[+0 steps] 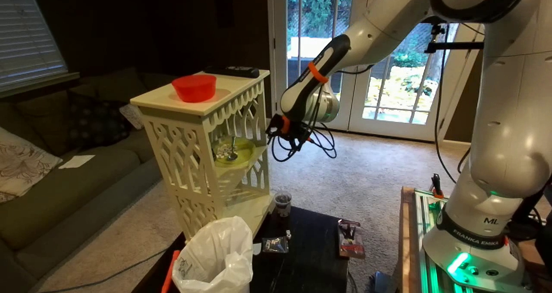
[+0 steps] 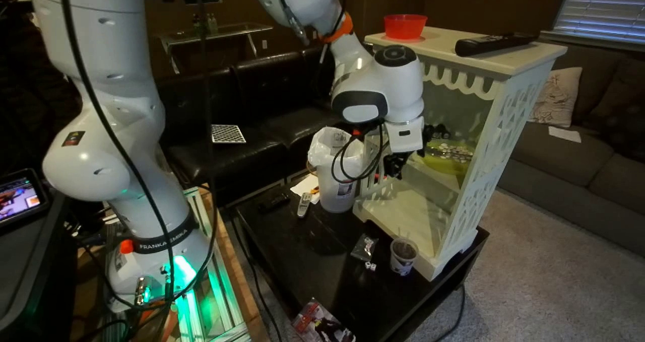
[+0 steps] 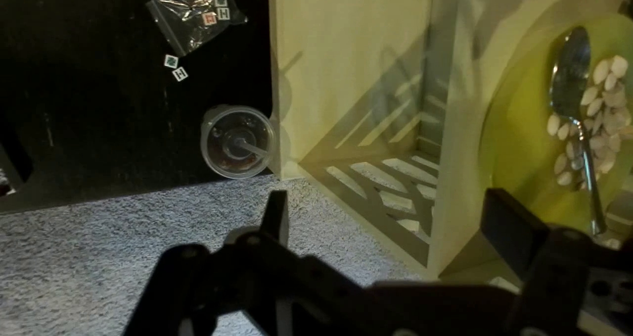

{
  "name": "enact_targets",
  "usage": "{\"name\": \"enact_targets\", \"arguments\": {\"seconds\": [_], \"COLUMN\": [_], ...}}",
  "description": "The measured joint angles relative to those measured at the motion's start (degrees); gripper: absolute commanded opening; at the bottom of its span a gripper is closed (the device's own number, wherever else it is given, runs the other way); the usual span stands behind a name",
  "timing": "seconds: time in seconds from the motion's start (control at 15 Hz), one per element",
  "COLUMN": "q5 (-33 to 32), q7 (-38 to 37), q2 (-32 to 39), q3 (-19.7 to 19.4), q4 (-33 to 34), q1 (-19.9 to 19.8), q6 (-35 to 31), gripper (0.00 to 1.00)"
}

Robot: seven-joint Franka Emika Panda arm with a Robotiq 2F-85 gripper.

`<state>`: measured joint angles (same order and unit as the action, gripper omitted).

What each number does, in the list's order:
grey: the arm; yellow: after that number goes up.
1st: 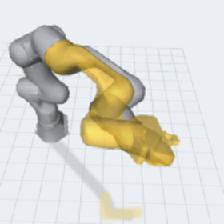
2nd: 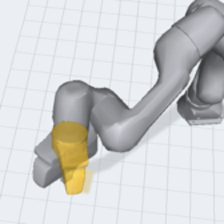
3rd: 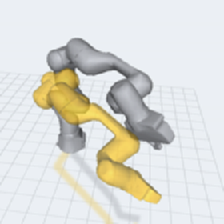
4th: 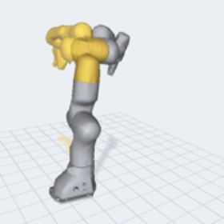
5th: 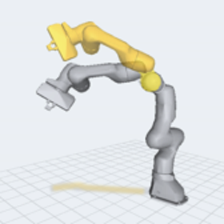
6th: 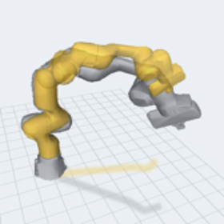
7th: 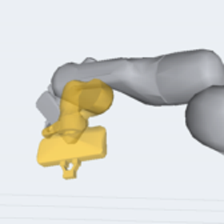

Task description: Put the yellow plate on the top shelf of the shelf.

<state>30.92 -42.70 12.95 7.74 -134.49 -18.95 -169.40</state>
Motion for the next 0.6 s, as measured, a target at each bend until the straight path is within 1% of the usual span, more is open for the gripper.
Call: {"name": "enact_targets", "arguments": {"seconds": [0.13, 0.2, 0.27, 0.4, 0.6], "q5": [3.17, 5.54, 8.24, 13.77, 20.48], "q7": [8.69, 12.96, 17.34, 25.76, 38.23], "q2": [-5.61, -8.47, -11.33, -16.35, -21.75], "q3": [6.26, 8.75, 10.45, 10.85, 7.71], "q4": [-4.60, -6.46, -8.06, -10.32, -12.88], "q1": [-6.20, -8.48, -9.97, -10.49, -10.33], "q6": [2.28, 3.84, 5.54, 9.30, 15.55], "gripper": [1.00, 1.00, 1.00, 1.00, 1.00]}}
